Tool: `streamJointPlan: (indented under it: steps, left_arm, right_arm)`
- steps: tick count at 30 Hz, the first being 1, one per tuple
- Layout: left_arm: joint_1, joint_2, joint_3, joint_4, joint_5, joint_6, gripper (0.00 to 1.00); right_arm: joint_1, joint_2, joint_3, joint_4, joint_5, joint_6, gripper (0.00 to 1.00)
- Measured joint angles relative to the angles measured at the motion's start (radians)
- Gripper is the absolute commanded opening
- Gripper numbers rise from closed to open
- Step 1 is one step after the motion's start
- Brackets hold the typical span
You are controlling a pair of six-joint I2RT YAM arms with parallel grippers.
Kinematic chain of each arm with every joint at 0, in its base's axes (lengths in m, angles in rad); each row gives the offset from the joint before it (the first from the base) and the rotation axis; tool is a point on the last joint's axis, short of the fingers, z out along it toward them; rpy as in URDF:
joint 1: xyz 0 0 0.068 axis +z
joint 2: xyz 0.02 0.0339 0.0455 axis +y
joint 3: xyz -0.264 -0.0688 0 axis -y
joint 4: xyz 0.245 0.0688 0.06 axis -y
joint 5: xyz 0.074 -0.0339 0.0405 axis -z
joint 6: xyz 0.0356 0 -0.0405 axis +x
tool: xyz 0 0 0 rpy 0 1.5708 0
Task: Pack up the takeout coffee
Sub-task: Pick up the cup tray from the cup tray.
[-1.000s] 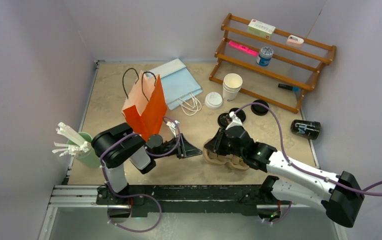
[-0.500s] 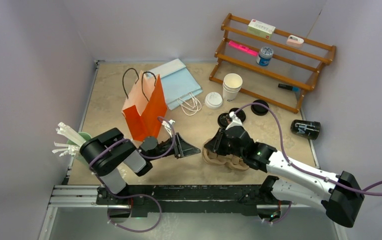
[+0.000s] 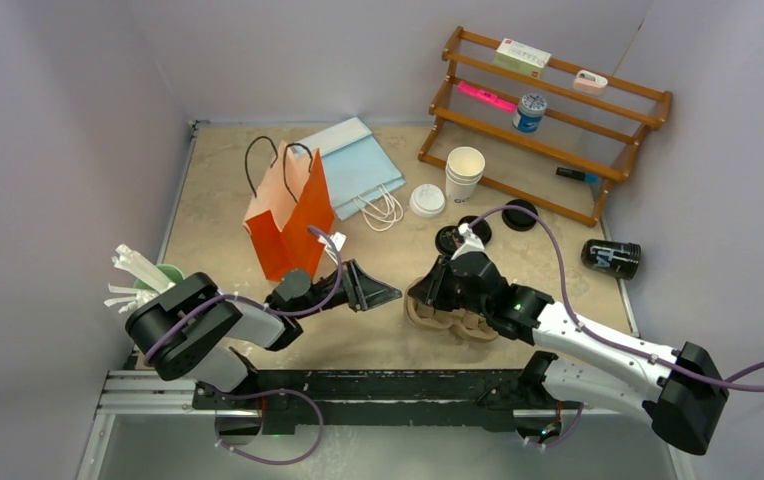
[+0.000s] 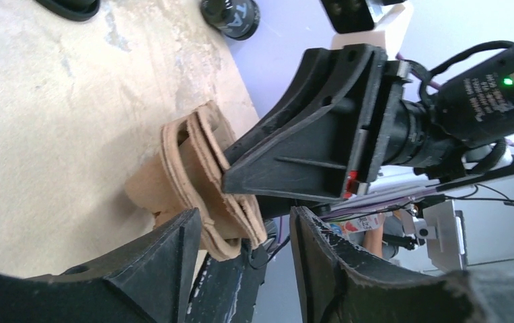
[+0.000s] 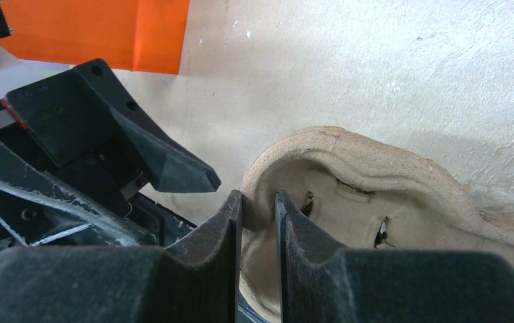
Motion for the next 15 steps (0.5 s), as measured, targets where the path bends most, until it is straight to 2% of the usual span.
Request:
streamJointPlan:
  steps: [5,11,15]
  left_arm:
    - [-0.001,0.000,0.005,-0.067,-0.008,0.007,0.55]
    - [-0.009,0.046,0.033,-0.063,0.001,0.006,0.55]
    - [-0.017,0.106,0.047,-0.021,0.019,-0.005,0.47]
  right_arm:
    - [0.000,0.000,0.000,0.000,-0.002,0.000,0.14]
    - [0.000,0.000,0.000,0.008,-0.004,0.001,0.14]
    - [0.000,0.000,0.000,0.020,-0.010,0.004,0.14]
